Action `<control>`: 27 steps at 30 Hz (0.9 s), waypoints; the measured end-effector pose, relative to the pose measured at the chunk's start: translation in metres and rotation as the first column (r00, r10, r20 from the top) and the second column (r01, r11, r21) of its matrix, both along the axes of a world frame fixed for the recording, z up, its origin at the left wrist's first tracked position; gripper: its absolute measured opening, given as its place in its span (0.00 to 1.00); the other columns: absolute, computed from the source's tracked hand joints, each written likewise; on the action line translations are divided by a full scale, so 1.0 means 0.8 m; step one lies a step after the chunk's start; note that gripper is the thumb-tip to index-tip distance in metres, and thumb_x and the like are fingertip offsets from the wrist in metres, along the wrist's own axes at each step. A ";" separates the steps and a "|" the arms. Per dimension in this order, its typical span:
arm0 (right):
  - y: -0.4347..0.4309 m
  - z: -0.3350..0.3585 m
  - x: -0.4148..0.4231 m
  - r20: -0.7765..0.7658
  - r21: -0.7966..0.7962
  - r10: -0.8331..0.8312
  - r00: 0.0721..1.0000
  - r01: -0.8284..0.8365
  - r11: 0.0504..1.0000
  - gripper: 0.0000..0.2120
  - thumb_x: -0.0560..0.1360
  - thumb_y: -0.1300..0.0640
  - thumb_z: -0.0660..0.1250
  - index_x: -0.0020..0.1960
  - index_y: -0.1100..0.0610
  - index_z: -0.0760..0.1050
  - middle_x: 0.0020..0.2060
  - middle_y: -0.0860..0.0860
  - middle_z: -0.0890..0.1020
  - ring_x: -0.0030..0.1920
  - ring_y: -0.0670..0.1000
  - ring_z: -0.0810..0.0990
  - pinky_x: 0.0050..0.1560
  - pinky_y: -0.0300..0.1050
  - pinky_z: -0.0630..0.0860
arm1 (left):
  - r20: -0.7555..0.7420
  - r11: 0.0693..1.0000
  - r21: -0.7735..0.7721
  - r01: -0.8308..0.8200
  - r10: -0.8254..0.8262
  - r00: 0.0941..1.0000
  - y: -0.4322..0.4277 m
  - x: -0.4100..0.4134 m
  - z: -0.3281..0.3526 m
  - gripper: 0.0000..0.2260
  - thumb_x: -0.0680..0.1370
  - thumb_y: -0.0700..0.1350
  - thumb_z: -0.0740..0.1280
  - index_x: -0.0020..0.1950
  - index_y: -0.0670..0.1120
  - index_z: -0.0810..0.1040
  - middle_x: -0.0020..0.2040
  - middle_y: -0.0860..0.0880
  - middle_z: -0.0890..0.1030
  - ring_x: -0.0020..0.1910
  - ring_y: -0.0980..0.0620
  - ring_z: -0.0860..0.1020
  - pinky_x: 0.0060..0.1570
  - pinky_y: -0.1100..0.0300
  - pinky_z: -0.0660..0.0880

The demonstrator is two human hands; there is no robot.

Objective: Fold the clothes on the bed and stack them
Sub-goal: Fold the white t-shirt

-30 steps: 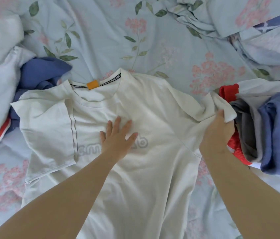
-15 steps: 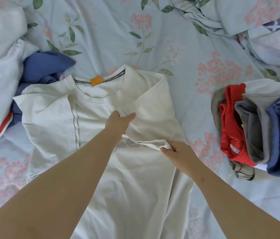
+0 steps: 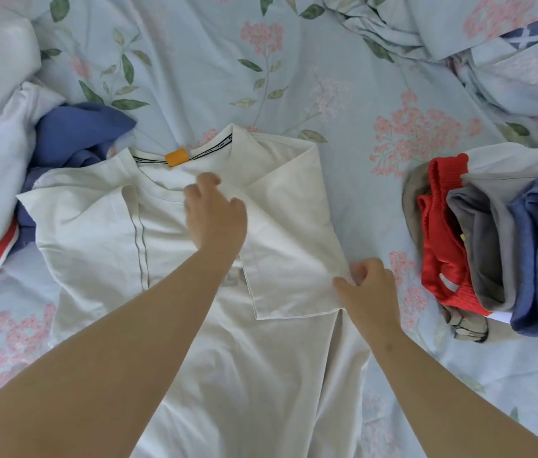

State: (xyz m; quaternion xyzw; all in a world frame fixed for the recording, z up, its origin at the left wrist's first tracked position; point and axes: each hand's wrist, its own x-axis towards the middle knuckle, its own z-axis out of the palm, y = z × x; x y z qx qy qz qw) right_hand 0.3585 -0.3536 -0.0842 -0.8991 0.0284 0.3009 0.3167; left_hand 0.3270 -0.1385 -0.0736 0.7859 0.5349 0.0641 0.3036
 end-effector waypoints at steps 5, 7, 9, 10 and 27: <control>-0.017 -0.015 0.010 -0.267 0.136 -0.009 0.964 0.047 0.990 0.15 0.63 0.52 0.73 0.46 0.54 0.74 0.43 0.51 0.78 0.41 0.50 0.78 0.36 0.43 0.73 | 0.000 0.914 -0.266 0.306 -0.317 0.948 -0.015 0.065 0.000 0.20 0.79 0.46 0.60 0.70 0.52 0.62 0.47 0.45 0.77 0.42 0.45 0.78 0.45 0.53 0.76; -0.023 -0.022 0.018 -0.311 0.186 -0.002 0.951 0.063 0.981 0.10 0.68 0.59 0.73 0.43 0.56 0.72 0.39 0.51 0.76 0.35 0.49 0.75 0.33 0.39 0.68 | 0.023 0.875 -0.412 0.254 -0.269 0.963 -0.015 0.090 -0.009 0.21 0.80 0.47 0.60 0.72 0.54 0.59 0.44 0.44 0.77 0.31 0.49 0.77 0.38 0.56 0.78; -0.026 -0.029 0.026 -0.333 0.210 0.002 0.943 0.072 0.975 0.10 0.70 0.62 0.71 0.39 0.56 0.69 0.34 0.50 0.73 0.31 0.48 0.71 0.32 0.39 0.67 | 0.039 0.831 -0.517 0.203 -0.214 0.976 -0.017 0.113 -0.018 0.14 0.80 0.44 0.61 0.65 0.53 0.66 0.42 0.44 0.77 0.26 0.52 0.75 0.26 0.62 0.75; -0.027 -0.032 0.029 -0.337 0.209 0.007 0.941 0.068 0.976 0.11 0.71 0.62 0.71 0.39 0.56 0.69 0.33 0.50 0.73 0.30 0.48 0.71 0.33 0.39 0.67 | 0.051 0.815 -0.552 0.179 -0.181 0.982 -0.018 0.123 -0.021 0.07 0.80 0.42 0.60 0.57 0.50 0.69 0.39 0.44 0.76 0.25 0.52 0.74 0.22 0.65 0.73; -0.030 -0.032 0.031 -0.463 0.312 0.031 0.886 0.130 0.941 0.12 0.68 0.62 0.75 0.39 0.56 0.71 0.38 0.53 0.70 0.26 0.47 0.72 0.20 0.33 0.65 | -0.293 0.790 -0.122 0.601 -0.607 0.739 -0.099 0.111 -0.050 0.24 0.73 0.57 0.68 0.61 0.44 0.68 0.61 0.44 0.67 0.61 0.44 0.67 0.58 0.54 0.67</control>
